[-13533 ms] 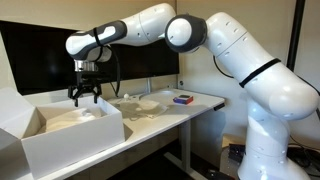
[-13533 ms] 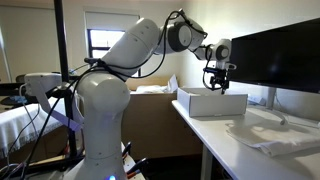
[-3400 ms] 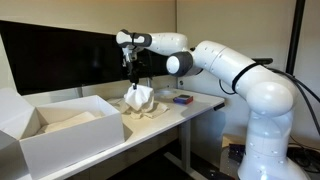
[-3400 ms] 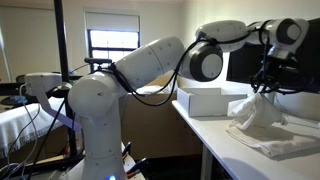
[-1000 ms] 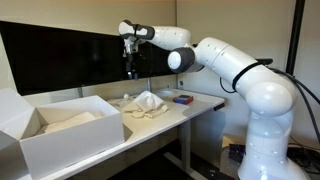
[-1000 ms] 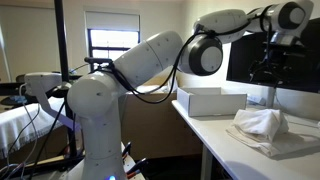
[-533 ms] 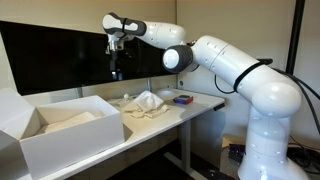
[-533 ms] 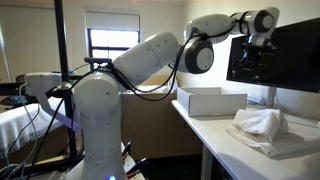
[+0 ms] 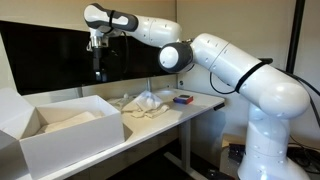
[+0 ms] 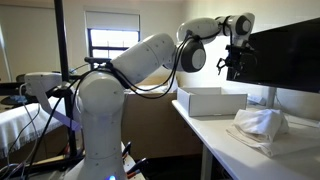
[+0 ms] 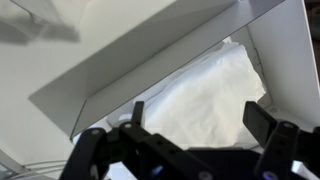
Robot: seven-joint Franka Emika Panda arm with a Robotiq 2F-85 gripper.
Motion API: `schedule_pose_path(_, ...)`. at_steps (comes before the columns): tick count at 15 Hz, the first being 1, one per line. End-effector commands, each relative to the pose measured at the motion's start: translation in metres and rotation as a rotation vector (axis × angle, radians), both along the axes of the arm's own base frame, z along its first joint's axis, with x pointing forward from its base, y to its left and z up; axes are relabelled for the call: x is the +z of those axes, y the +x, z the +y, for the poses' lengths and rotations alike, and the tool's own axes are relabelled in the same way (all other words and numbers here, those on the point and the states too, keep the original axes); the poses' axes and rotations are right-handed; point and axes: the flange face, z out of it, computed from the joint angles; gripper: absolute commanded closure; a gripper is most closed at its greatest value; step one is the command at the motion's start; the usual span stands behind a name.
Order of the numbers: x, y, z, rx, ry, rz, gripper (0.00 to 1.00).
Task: Take two folded white cloths out of the white box on the left
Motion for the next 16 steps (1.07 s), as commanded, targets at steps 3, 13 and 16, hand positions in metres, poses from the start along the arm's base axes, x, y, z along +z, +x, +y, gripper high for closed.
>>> schedule_pose_path(3,0.006,0.006,0.050,0.048,-0.032,-0.066,0.00)
schedule_pose_path(13,-0.022,0.021,0.094,-0.136,-0.122,-0.099,0.00)
schedule_pose_path(16,-0.036,0.022,0.111,-0.258,-0.147,-0.072,0.00)
